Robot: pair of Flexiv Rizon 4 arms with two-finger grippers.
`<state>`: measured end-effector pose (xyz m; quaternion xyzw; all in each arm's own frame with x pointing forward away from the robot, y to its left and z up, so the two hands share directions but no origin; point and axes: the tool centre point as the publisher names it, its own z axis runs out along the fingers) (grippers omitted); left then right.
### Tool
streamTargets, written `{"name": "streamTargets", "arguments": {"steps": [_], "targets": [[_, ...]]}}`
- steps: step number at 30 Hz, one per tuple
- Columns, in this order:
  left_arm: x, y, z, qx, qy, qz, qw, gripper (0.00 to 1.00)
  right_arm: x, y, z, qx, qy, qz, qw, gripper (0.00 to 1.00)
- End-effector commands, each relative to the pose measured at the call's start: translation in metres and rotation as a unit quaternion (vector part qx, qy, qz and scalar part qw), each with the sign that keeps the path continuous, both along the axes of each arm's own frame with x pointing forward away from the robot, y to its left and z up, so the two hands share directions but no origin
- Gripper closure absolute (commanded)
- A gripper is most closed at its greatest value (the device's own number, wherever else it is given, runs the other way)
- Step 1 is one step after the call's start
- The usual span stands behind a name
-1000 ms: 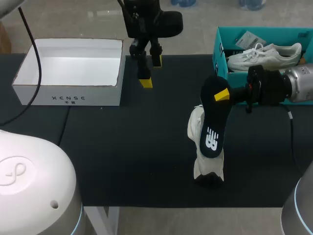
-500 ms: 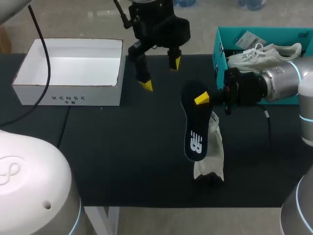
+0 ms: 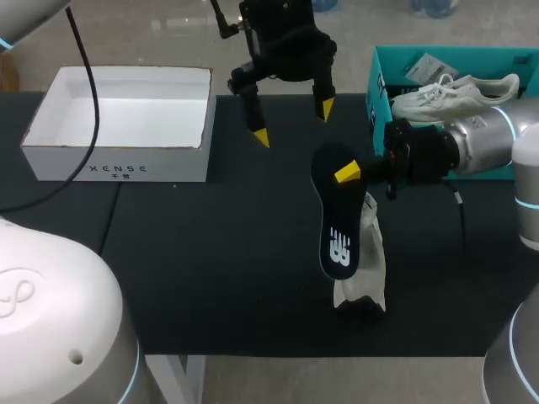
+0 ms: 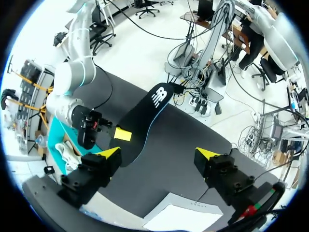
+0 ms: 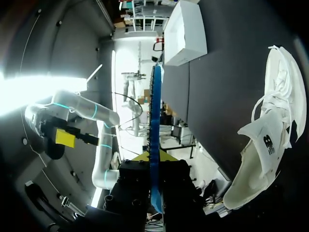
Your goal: Take the shoe out of the shoebox, open the shoe tongue, remove and reinsert the insole, then place the shoe into the shoebox
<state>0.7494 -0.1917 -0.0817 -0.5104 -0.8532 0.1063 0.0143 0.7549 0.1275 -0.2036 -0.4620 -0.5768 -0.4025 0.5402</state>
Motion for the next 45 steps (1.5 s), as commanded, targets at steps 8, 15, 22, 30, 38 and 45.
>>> {"name": "streamTargets", "arguments": {"steps": [8, 15, 22, 30, 38, 45], "targets": [[-0.005, -0.021, -0.007, 0.003, -0.042, -0.047, 0.998, 0.0, -0.002, 0.0, 0.001, -0.001, 0.0, -0.002, 1.0, 1.0], [-0.005, -0.021, -0.007, 0.003, -0.042, -0.047, 0.998, 0.0, -0.002, 0.0, 0.001, -0.001, 0.0, -0.002, 1.0, 1.0], [-0.005, -0.021, -0.007, 0.003, -0.042, -0.047, 0.998, 0.0, -0.002, 0.0, 0.001, -0.001, 0.0, -0.002, 1.0, 1.0], [-0.013, 0.007, -0.013, -0.119, -0.066, -0.08, 0.988, 0.0, -0.002, 0.0, 0.001, -0.001, 0.0, -0.002, 1.0, 1.0], [-0.014, 0.042, -0.031, -0.264, -0.04, -0.058, 0.962, 0.0, -0.002, 0.0, 0.001, -0.001, 0.0, -0.002, 1.0, 1.0], [-0.022, 0.059, -0.044, -0.313, -0.052, -0.031, 0.948, 0.0, -0.002, 0.0, 0.001, -0.001, 0.0, -0.002, 1.0, 1.0]]}}
